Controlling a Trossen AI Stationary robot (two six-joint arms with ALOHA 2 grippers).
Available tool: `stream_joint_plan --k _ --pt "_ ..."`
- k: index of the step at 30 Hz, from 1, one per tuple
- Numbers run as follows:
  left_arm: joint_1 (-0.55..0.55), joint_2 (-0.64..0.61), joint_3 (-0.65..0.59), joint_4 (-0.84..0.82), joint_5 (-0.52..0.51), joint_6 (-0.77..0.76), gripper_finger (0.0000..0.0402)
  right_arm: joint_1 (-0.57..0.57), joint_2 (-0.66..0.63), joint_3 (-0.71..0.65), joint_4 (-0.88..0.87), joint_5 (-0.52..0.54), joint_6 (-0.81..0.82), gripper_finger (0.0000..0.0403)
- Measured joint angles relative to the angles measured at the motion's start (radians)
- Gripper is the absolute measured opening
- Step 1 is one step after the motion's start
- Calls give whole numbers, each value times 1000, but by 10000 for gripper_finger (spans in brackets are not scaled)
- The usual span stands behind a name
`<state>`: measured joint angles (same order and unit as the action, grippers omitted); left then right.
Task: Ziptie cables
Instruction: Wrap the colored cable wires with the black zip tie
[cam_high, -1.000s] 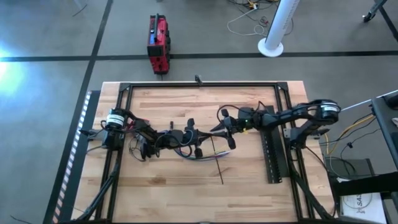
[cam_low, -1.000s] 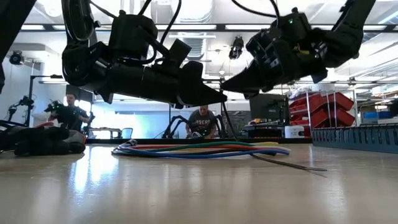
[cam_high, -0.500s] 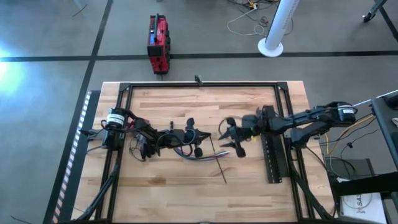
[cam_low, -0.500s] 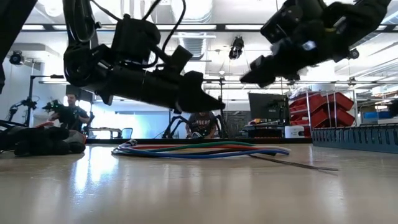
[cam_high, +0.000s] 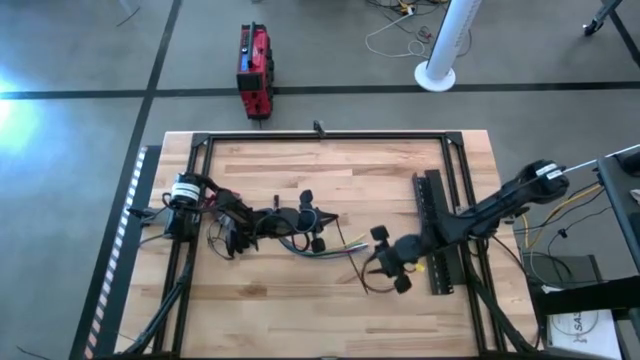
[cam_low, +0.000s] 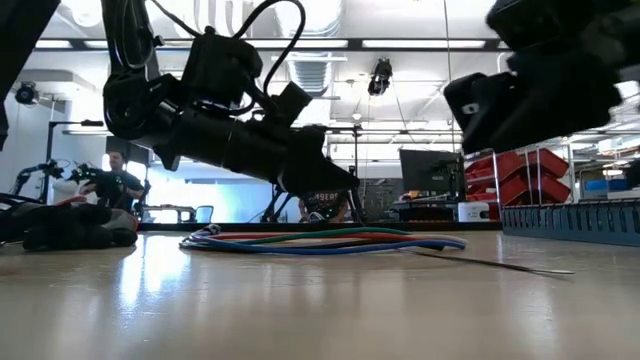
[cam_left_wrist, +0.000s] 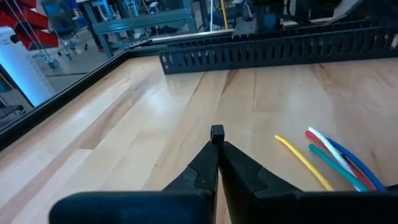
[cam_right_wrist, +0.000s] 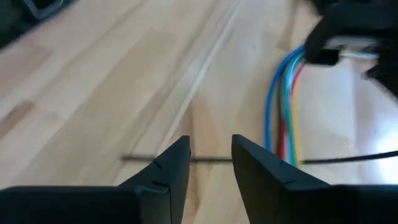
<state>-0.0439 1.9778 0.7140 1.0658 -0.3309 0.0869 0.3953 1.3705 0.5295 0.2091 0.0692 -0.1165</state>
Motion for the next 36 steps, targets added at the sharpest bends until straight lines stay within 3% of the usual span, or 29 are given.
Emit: stream_joint_plan --k 5,14,21,29,36 --pt "7 0 53 -84 0 17 0 27 85 8 3 22 -6 98" --pt "7 0 173 -385 1 17 0 52 301 109 5 92 -112 87" --pt "7 0 174 -394 1 17 0 86 394 229 -13 89 -145 87" --pt "7 0 167 -394 1 18 0 85 417 265 -91 76 -25 104" --pt "6 0 167 -396 1 20 0 89 374 262 -144 62 -188 125"
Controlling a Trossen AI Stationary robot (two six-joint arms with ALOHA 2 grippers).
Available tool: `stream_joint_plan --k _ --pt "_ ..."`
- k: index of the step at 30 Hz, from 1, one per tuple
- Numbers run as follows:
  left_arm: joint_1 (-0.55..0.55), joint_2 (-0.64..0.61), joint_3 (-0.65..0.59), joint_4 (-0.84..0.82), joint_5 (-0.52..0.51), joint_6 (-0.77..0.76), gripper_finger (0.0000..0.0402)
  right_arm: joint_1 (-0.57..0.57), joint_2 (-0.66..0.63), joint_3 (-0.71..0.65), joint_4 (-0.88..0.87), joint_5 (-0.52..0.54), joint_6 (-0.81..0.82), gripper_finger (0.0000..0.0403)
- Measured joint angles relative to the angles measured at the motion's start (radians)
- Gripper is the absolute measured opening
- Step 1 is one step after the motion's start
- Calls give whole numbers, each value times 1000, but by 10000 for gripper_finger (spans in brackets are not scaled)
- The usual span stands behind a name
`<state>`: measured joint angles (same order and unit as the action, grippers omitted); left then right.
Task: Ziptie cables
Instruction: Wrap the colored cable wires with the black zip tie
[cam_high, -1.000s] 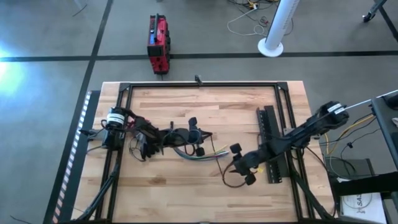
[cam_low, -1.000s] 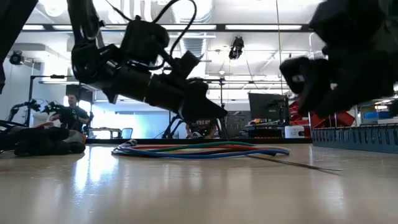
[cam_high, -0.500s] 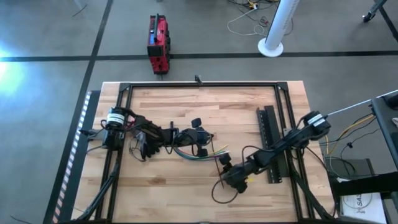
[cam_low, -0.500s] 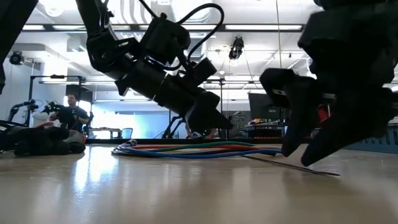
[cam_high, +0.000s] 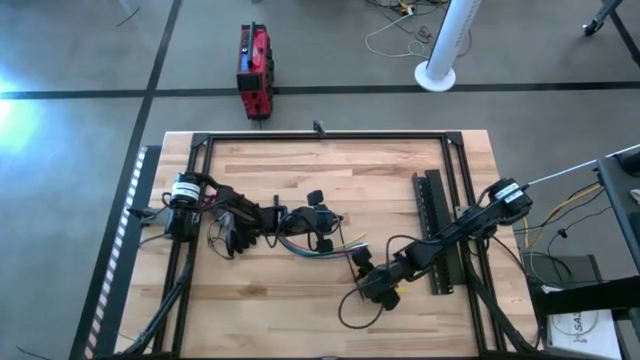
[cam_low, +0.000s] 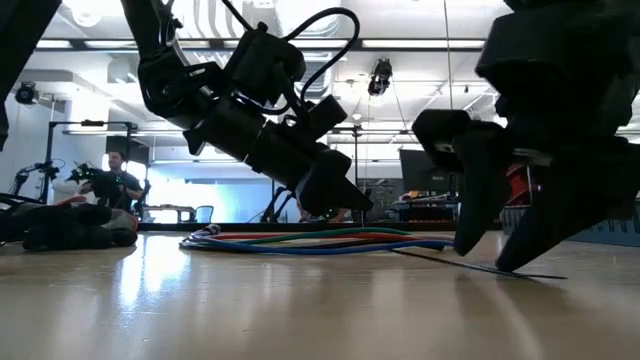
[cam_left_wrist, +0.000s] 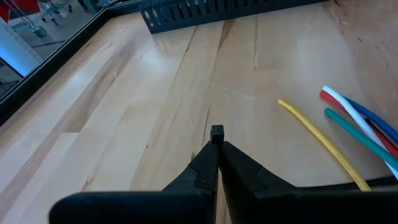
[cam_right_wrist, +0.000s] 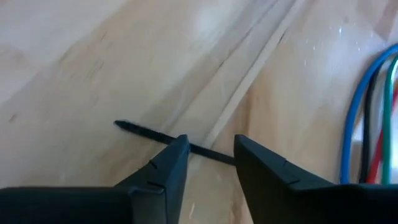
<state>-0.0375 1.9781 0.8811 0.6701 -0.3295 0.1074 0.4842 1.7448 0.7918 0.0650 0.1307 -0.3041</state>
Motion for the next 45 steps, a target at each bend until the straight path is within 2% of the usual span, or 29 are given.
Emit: stream_joint_plan --k 9,15,26,34,45 --pt "-1 0 0 -7 6 10 0 53 -10 5 -58 21 -66 193" --pt "0 0 -1 -8 -1 16 0 116 -20 19 -56 94 -100 213" --pt "0 0 -1 -14 -1 41 0 142 3 33 -58 133 -44 208" --pt "0 0 -14 -23 -1 -1 0 140 70 33 83 169 -35 210" --pt "-2 1 -28 -37 7 -19 0 105 83 34 107 240 -25 196"
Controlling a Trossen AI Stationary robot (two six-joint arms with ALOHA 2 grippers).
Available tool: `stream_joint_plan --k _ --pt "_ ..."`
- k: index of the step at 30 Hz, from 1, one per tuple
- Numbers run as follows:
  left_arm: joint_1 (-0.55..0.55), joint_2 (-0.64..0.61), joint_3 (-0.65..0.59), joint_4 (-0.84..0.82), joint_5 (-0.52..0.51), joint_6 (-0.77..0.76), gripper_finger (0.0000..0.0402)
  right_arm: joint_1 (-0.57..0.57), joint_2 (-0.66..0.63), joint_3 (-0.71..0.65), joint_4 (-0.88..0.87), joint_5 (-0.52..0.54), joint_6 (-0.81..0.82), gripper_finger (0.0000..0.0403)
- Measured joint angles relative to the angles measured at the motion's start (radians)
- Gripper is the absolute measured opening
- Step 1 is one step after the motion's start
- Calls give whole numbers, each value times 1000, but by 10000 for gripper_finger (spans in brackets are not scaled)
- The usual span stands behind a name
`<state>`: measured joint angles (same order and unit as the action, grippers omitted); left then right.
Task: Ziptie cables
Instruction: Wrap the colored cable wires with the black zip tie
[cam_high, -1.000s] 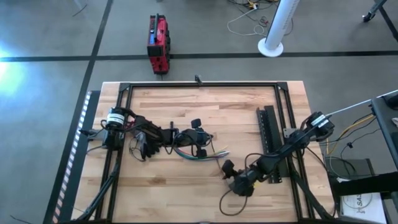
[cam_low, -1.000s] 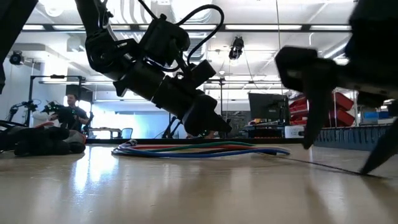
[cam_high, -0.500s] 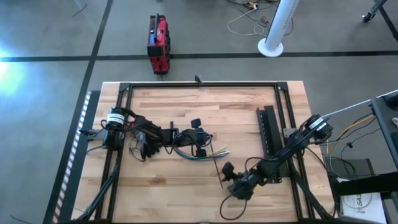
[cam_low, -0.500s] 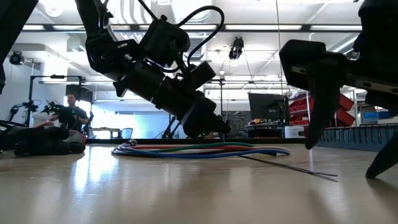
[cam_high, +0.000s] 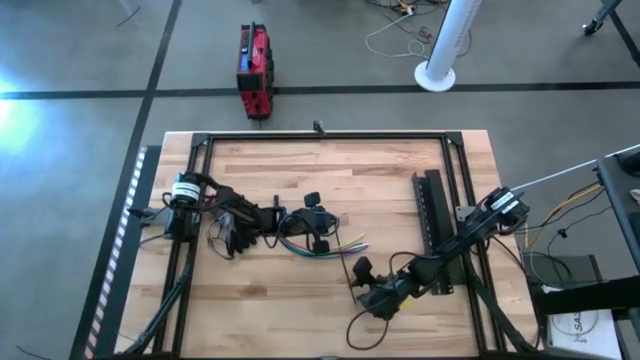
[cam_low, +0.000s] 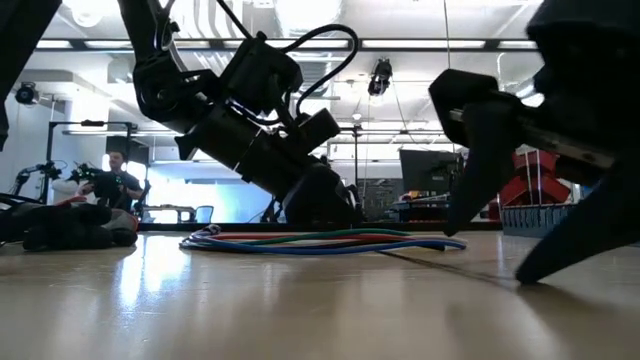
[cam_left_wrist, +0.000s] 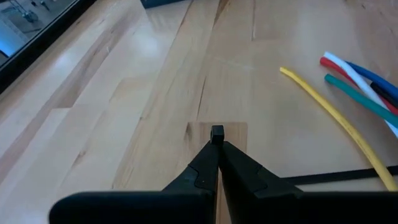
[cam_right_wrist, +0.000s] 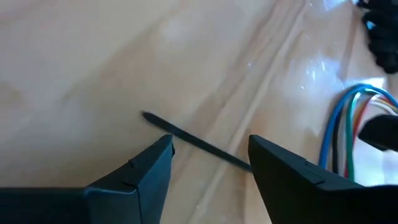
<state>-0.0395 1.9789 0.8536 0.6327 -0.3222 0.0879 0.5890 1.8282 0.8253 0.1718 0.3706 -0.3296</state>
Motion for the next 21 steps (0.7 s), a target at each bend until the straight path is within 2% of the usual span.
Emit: stream_joint_plan --k 9,21 --pt "-1 0 0 -2 0 -3 0 -25 12 -1 15 -13 -40 183" --pt "0 0 0 -9 1 -25 0 15 -38 -3 -46 -165 25 191"
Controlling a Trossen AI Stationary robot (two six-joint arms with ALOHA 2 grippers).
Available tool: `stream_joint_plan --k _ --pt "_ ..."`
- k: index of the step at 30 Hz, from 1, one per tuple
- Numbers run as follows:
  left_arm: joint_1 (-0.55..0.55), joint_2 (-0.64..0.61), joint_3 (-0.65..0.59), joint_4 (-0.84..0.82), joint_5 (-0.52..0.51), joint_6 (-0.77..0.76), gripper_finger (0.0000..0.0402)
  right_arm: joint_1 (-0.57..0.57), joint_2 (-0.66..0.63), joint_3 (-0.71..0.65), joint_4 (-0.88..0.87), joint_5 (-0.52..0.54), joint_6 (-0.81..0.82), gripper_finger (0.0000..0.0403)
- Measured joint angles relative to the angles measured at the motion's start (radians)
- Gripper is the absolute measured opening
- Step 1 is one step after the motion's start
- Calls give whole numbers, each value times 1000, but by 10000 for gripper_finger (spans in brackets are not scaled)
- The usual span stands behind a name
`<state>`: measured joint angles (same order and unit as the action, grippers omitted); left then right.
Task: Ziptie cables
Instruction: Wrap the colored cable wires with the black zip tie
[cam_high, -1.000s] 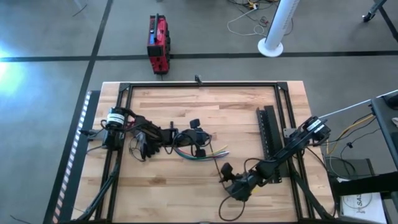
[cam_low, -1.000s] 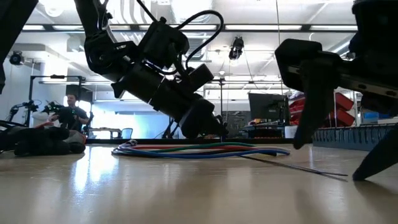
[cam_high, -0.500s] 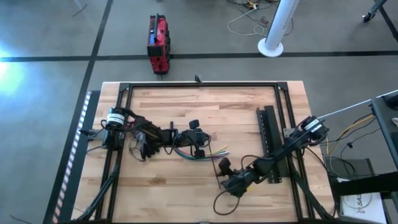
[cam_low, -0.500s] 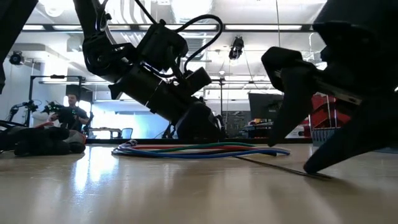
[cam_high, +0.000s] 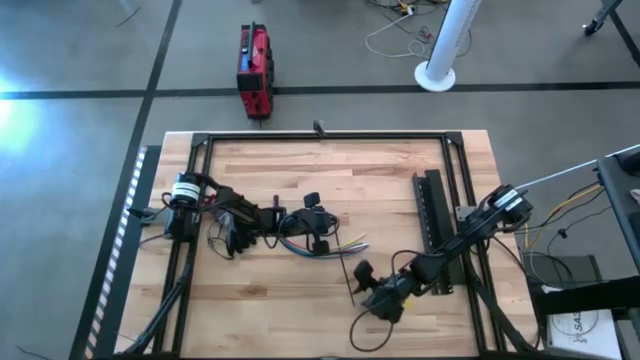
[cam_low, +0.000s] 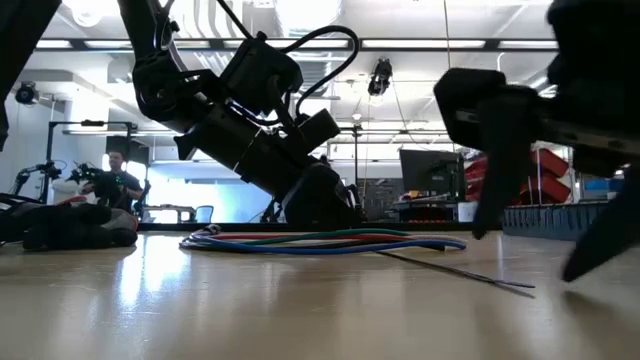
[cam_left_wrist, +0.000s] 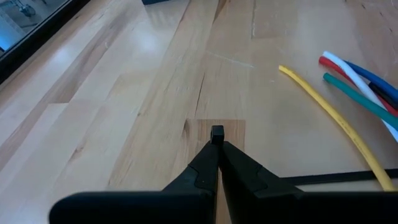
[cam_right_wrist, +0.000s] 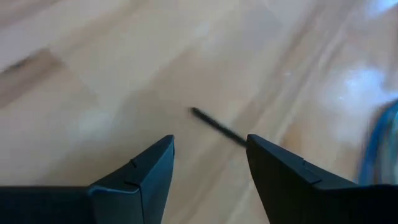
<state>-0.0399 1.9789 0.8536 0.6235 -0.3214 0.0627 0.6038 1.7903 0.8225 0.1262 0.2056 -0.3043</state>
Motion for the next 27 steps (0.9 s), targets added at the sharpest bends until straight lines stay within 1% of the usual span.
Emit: stream_joint_plan --k 2,6,13,22,27 --pt "1 0 0 0 0 -4 0 3 8 0 34 -20 13 193" --pt "2 0 0 -1 -1 -37 0 3 46 1 111 -17 5 201" --pt "2 0 0 -4 -1 -46 0 0 96 1 216 47 1 213" --pt "2 0 0 -5 -1 -50 0 -22 99 -3 216 160 16 200" --pt "2 0 0 -6 -1 -55 0 -31 99 -4 217 163 5 201"
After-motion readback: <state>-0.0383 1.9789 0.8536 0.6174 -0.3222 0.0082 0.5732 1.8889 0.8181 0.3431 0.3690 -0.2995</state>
